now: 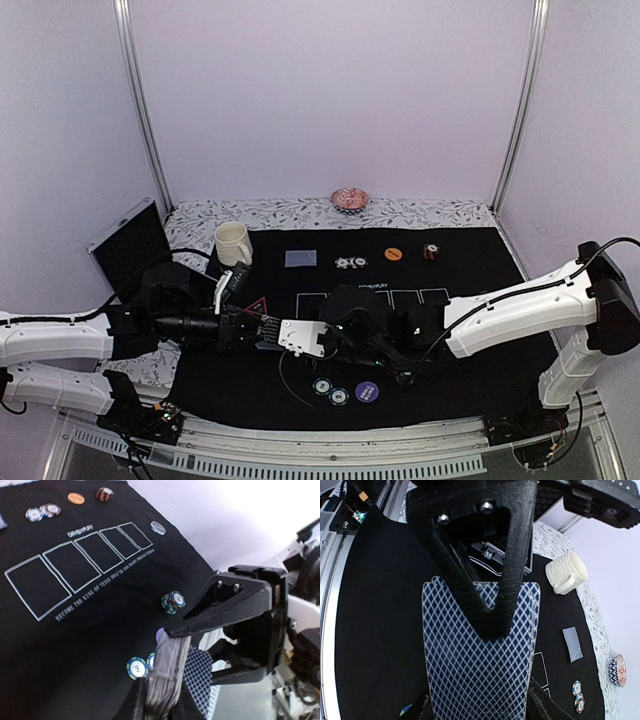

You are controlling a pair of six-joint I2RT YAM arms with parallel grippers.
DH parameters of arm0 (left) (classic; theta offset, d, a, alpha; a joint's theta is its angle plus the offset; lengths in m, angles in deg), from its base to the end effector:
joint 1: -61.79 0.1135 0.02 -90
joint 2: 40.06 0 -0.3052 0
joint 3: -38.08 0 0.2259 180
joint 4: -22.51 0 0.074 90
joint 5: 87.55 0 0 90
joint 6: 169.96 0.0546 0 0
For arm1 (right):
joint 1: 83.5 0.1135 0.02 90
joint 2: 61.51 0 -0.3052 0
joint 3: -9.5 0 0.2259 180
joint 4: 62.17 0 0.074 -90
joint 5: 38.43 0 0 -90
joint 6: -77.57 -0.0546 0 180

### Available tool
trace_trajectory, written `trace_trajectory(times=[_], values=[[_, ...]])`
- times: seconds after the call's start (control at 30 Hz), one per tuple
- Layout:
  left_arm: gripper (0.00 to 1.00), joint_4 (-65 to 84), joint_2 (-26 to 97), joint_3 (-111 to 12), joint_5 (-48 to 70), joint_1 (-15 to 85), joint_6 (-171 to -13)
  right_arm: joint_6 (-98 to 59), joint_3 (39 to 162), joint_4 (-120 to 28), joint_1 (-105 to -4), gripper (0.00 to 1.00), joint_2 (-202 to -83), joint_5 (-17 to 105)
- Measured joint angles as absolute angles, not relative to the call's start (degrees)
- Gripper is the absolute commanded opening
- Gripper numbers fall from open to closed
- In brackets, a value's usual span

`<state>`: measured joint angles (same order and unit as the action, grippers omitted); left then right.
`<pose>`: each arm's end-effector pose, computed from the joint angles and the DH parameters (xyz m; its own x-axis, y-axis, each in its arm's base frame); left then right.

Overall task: Distribute texas hold em gaming equipment
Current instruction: Pass from the right arm to the left, then pass from the left arm to the right

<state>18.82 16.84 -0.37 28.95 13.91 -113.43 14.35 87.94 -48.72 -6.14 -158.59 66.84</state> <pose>0.1036 -0.1509 0.2514 -0.7298 0.0712 -0.6799 0.6456 0.3991 -0.6511 0.0970 0.3667 0.2769 0.2983 -0.6560 -0.6933 -0.8491 0.1493 -0.5066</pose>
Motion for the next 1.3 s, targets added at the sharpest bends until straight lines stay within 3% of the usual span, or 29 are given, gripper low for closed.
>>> trace_trajectory(times=[0.1, 0.17, 0.2, 0.23, 0.67, 1.3], values=[[0.00, 20.5, 16.1, 0.9, 30.7, 14.1, -114.1, 15.0, 87.9, -48.1, -6.0, 0.53, -158.9, 67.0], [0.00, 21.4, 15.2, 2.0, 31.6, 14.1, -114.8, 15.1, 87.9, -48.2, -5.7, 0.75, -159.0, 67.3], [0.00, 21.5, 14.5, 2.4, 31.8, 14.1, -115.1, 15.0, 87.9, -48.4, -5.6, 0.93, -159.1, 67.4], [0.00, 21.8, 13.6, 2.8, 32.1, 14.1, -115.6, 15.4, 87.9, -48.9, -5.4, 1.00, -159.3, 67.7], [0.00, 22.8, 6.5, 3.8, 34.0, 13.5, -118.3, 16.0, 88.0, -53.2, -5.8, 0.99, -159.7, 70.4], [0.00, 21.2, 7.6, 3.0, 29.8, 13.4, -118.3, 17.5, 88.4, -52.9, -4.8, 0.67, -160.0, 71.5]])
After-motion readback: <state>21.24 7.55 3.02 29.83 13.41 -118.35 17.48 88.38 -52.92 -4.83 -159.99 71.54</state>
